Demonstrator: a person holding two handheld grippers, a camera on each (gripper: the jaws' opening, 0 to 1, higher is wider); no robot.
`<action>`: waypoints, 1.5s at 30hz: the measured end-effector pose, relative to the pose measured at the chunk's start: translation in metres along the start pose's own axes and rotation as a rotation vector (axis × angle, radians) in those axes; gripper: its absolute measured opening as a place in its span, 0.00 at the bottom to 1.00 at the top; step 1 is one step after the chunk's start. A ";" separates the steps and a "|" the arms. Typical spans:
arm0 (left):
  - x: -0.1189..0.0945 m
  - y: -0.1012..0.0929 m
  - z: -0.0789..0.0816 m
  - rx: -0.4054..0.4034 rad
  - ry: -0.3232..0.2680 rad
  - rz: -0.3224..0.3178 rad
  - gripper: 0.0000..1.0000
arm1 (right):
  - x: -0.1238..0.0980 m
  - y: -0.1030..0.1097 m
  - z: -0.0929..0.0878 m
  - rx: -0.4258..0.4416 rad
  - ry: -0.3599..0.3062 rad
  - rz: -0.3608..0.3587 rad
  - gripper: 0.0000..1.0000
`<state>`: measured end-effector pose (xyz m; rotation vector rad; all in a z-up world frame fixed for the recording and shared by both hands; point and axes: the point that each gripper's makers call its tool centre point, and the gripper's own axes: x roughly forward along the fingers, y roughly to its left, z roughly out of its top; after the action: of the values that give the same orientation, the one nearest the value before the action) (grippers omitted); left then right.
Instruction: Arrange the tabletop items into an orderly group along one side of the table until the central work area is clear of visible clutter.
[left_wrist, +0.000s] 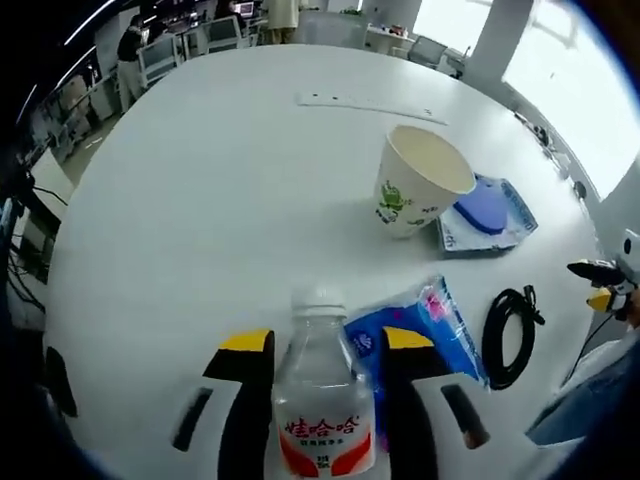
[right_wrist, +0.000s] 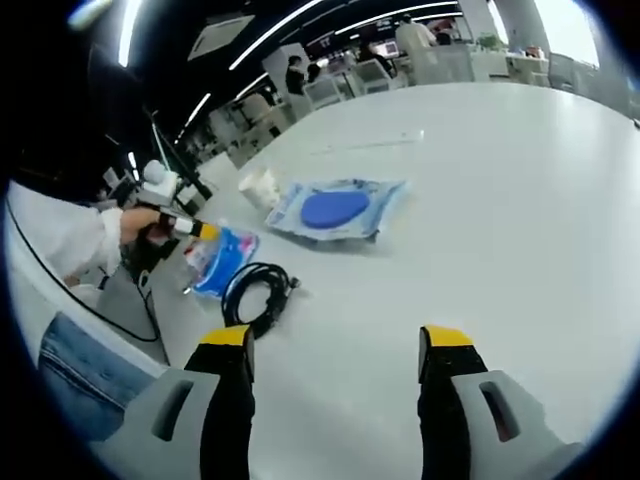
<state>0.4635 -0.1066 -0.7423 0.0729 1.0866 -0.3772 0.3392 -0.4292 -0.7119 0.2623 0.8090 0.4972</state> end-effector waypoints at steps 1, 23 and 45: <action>0.001 0.001 0.000 -0.001 0.002 0.005 0.40 | 0.000 0.000 0.001 0.000 -0.006 -0.001 0.65; 0.006 0.002 -0.001 0.050 0.022 0.068 0.42 | 0.000 -0.004 0.001 0.014 -0.012 -0.009 0.64; -0.020 0.015 0.010 0.023 -0.100 0.113 0.20 | 0.000 -0.005 -0.001 0.034 -0.021 0.001 0.63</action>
<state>0.4684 -0.0899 -0.7222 0.1338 0.9754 -0.2885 0.3397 -0.4334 -0.7142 0.2986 0.7972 0.4815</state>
